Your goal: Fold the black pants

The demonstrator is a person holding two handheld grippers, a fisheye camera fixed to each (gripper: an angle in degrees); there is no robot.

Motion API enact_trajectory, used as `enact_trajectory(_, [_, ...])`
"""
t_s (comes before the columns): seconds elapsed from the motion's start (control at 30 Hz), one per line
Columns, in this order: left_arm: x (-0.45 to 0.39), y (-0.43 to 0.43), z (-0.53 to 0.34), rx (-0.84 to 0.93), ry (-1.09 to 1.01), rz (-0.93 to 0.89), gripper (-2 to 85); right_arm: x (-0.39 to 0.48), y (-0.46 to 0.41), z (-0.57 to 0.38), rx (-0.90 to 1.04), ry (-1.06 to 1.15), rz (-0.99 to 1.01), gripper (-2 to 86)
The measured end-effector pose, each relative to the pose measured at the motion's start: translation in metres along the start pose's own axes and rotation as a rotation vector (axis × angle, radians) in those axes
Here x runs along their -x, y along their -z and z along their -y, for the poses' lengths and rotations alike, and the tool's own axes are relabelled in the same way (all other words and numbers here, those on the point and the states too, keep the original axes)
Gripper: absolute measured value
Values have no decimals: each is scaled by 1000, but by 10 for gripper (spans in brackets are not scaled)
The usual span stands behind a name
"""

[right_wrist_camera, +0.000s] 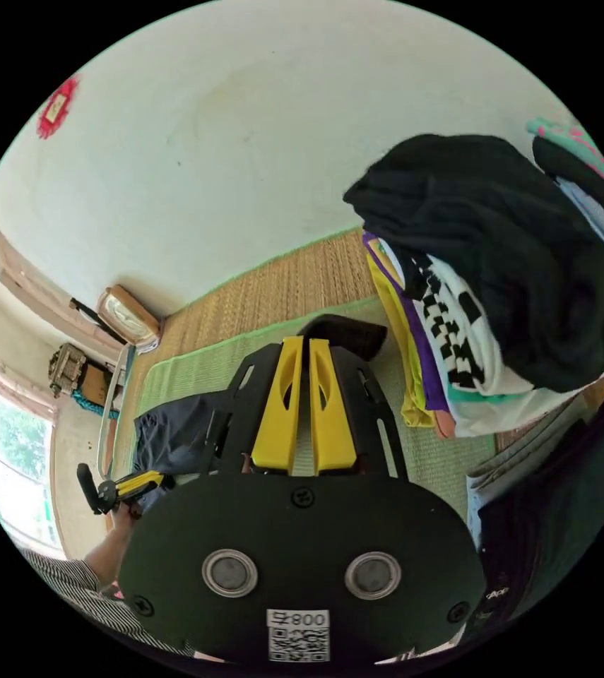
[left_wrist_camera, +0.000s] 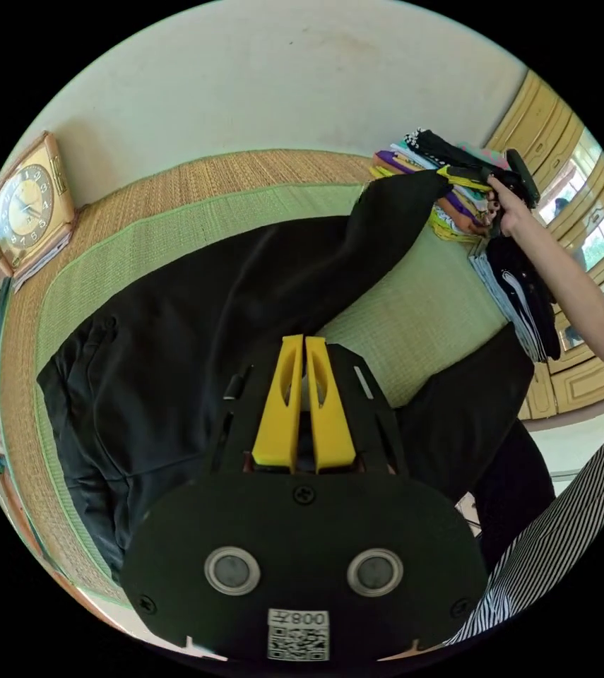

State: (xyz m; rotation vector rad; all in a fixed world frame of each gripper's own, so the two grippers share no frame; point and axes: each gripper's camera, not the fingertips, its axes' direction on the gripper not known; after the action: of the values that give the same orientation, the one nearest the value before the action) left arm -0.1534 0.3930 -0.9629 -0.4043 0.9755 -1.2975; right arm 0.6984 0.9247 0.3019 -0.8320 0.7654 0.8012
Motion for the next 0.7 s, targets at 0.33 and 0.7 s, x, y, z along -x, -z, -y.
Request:
enact_trajectory(0.33, [20, 4, -71, 167, -62, -75, 24, -36, 48, -125, 239, -156, -302, 6])
enact_trajectory(0.7, [116, 67, -151, 70, 222, -49, 69, 92, -11, -65, 290, 75, -194, 43])
